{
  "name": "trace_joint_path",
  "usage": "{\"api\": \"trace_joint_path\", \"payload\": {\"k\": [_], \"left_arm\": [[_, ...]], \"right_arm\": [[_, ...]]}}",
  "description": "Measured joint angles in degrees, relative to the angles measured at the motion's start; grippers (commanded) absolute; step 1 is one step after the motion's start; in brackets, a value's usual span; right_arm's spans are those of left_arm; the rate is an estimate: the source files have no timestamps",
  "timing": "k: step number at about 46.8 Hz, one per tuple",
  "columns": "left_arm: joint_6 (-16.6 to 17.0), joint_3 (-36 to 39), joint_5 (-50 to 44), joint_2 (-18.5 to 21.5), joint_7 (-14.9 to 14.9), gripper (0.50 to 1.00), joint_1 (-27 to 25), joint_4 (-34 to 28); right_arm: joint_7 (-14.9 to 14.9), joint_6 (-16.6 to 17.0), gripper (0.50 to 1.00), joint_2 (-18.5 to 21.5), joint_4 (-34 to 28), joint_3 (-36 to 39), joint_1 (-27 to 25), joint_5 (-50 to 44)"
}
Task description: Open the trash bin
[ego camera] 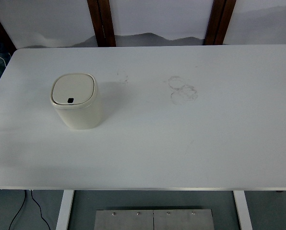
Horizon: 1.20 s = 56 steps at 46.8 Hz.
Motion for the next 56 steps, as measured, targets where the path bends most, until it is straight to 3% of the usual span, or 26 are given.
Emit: {"api": "trace_joint_path", "payload": {"k": [38,49,56], "left_arm": [[0.0,0.1,0.1,0.6,0.1,1.000,-0.3,-0.1],[0.0,0.1,0.5,1.2,0.8,1.000,-2.5,-0.5],[2.7,0.3,1.4,3.3,0.9,1.000,-3.7,-3.1]], "right_arm": [[0.0,0.0,0.995,0.0,0.0,0.0,0.0,0.0],[0.0,0.0,0.995,0.0,0.0,0.0,0.0,0.0],[0.0,0.0,0.995,0.0,0.0,0.0,0.0,0.0]]}}
